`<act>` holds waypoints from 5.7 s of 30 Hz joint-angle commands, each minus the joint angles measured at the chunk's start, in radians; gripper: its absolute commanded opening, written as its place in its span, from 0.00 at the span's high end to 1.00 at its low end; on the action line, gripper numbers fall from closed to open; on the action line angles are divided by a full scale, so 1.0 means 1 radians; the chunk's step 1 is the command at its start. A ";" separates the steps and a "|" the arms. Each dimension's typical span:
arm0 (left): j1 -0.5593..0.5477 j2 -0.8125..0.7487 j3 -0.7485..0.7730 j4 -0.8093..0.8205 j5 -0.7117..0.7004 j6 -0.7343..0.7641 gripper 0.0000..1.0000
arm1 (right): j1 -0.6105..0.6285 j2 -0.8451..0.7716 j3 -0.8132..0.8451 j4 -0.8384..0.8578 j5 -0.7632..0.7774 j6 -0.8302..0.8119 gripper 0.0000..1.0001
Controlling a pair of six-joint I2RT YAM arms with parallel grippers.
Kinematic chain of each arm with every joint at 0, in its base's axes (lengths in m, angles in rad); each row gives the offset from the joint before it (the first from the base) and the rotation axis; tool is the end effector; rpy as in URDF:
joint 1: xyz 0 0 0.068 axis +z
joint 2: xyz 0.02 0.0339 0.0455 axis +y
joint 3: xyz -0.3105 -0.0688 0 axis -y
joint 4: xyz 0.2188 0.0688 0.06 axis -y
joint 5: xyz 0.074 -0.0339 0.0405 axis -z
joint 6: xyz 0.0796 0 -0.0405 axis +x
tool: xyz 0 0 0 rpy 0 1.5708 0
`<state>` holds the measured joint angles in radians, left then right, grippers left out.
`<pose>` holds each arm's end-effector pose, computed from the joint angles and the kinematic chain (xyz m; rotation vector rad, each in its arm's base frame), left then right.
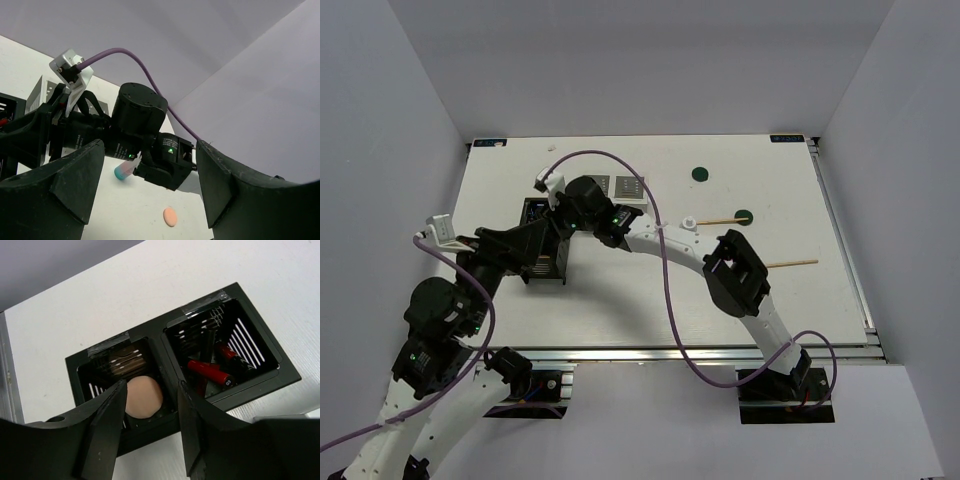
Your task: Organize the makeup
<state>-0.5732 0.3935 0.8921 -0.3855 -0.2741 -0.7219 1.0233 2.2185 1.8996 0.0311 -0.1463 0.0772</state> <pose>0.0506 -0.0070 0.4069 -0.3430 1.4809 -0.8498 0.2922 0.5016 0.3061 -0.9840 1.6882 0.8839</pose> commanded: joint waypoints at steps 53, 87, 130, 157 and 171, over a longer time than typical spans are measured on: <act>-0.004 0.320 -0.067 0.158 0.190 -0.051 0.33 | -0.776 0.231 0.130 -0.103 0.191 -0.192 0.46; -0.004 0.312 -0.071 0.162 0.176 -0.053 0.33 | -0.824 0.228 0.179 -0.215 -0.087 -0.258 1.00; -0.004 0.281 -0.081 0.135 0.153 -0.063 0.33 | -0.796 0.265 0.090 -0.192 0.014 -0.347 0.37; -0.004 0.183 -0.073 0.106 0.113 -0.056 0.33 | -0.730 -0.182 -0.059 -0.043 -0.189 -0.329 1.00; -0.004 0.111 0.137 0.023 0.087 0.012 0.33 | -0.135 -0.320 -0.238 -0.030 -0.263 -0.257 1.00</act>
<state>-0.5735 0.5056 0.9852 -0.3454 -0.1928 -0.7307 0.8322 1.8194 1.6691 0.0277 -0.4267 -0.2386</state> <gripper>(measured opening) 0.670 0.035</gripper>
